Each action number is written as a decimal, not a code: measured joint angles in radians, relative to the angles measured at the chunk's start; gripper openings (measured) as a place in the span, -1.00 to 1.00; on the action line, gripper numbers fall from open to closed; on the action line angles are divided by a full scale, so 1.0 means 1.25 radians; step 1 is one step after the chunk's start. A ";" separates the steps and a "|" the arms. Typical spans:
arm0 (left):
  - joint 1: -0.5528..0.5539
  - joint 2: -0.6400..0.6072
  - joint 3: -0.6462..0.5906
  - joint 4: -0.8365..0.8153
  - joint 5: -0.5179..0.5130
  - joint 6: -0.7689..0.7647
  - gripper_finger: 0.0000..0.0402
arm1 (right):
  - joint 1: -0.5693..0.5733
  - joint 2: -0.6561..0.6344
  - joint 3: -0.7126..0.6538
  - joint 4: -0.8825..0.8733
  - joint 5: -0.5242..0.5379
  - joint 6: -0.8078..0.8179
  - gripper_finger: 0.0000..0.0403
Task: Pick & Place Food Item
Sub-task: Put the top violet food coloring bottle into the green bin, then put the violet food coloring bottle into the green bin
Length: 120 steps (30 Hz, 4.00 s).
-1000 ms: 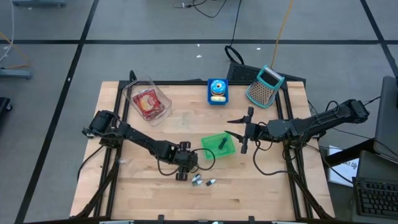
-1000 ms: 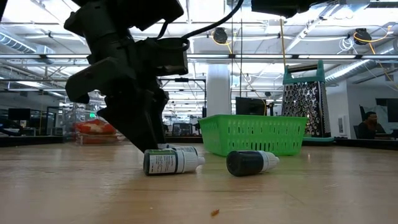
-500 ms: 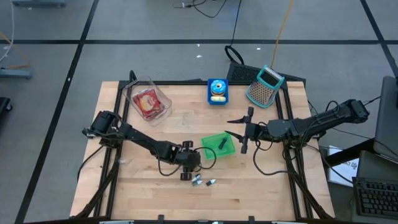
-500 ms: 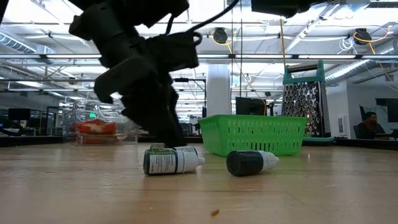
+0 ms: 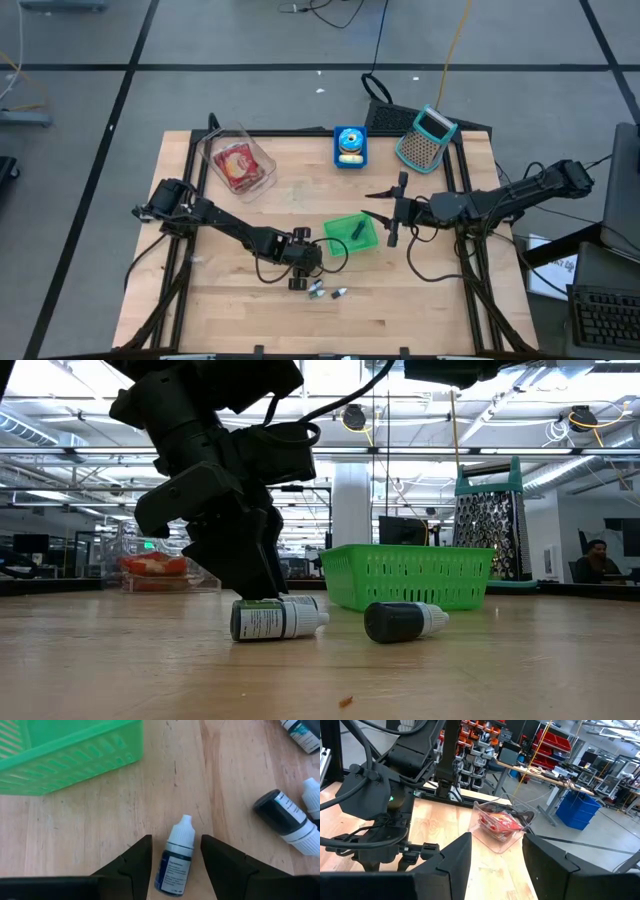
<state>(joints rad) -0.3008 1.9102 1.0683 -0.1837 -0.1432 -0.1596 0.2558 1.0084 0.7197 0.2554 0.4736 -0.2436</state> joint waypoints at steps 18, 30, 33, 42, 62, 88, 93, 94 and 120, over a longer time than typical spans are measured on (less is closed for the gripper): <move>0.000 0.002 -0.001 0.017 0.003 -0.005 -0.61 | 0.000 0.000 0.000 0.001 0.000 0.000 -0.18; 0.005 -0.060 0.000 0.021 -0.016 -0.003 -0.62 | 0.000 0.000 0.000 0.001 0.000 0.000 -0.18; 0.014 -0.089 0.000 0.049 -0.025 -0.003 -0.66 | 0.000 0.000 0.000 0.001 0.000 0.000 -0.18; 0.056 -0.104 0.001 0.203 -0.059 0.027 -0.61 | -0.001 0.000 0.000 0.003 -0.002 0.014 -0.18; 0.130 -0.099 0.001 0.264 -0.055 -0.005 -0.65 | 0.000 0.000 0.000 0.001 -0.002 0.012 -0.18; 0.130 -0.015 0.002 0.352 -0.031 -0.047 -0.58 | -0.001 0.000 0.000 0.001 -0.002 0.012 -0.18; 0.130 -0.015 0.002 0.350 -0.032 -0.062 -0.48 | -0.001 0.000 0.000 0.001 -0.002 0.012 -0.18; 0.130 -0.015 0.002 0.350 -0.032 -0.063 -0.43 | -0.001 0.000 0.000 0.001 -0.002 0.012 -0.18; -0.095 -0.189 0.002 0.001 0.018 -0.149 -0.09 | -0.001 0.000 0.000 -0.006 -0.002 0.012 -0.18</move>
<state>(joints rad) -0.4199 1.6734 1.0710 -0.1822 -0.1202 -0.3455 0.2550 1.0088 0.7200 0.2481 0.4709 -0.2291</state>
